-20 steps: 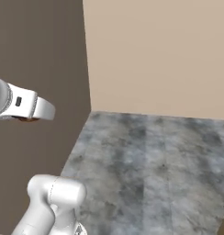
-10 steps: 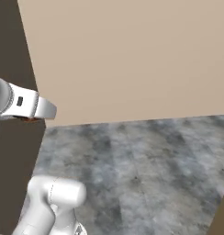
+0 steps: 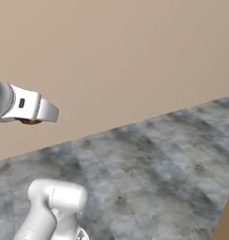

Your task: Gather the mushroom and bell pepper from the fridge and place them on a tray on the dining counter. Then gather the fishs from the fridge and place them on the other tray.

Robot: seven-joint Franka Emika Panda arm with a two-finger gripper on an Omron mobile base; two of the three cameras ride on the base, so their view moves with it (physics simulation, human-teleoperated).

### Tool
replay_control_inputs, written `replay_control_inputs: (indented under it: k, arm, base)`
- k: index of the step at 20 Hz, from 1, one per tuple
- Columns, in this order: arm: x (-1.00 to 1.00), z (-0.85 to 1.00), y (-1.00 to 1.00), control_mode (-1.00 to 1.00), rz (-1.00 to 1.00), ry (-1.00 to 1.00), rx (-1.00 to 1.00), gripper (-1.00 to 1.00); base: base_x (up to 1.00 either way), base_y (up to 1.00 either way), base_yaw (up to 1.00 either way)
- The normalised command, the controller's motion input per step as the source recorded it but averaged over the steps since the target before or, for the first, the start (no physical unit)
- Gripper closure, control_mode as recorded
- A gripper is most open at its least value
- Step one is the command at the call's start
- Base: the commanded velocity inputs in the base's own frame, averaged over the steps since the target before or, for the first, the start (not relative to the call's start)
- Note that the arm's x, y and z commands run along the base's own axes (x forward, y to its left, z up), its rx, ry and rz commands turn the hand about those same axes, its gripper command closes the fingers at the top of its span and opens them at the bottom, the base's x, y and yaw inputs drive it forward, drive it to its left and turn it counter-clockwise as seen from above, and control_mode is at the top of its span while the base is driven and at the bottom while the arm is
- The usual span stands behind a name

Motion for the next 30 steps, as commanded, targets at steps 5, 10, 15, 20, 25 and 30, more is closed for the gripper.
replay_control_inputs:
  k: [5, 10, 15, 20, 25, 30]
  arm:
    - [0.00, 0.00, 0.00, 1.00, 0.00, 0.00, 0.00, 1.00]
    - [0.00, 0.00, 0.00, 1.00, 0.00, 0.00, 0.00, 1.00]
    - [0.00, 0.00, 0.00, 1.00, 0.00, 0.00, 0.00, 1.00]
    - [0.00, 0.00, 0.00, 1.00, 0.00, 0.00, 0.00, 1.00]
    - [0.00, 0.00, 0.00, 1.00, 0.00, 0.00, 0.00, 1.00]
    - [0.00, 0.00, 0.00, 1.00, 0.00, 0.00, 0.00, 1.00]
  base:
    - [0.57, 0.79, -0.67]
    - [0.62, 0.82, -0.64]
    - [0.68, 0.85, -0.62]
    - [0.72, 0.88, -0.60]
    - [0.84, 0.89, -0.55]
    - [1.00, 0.85, -0.49]
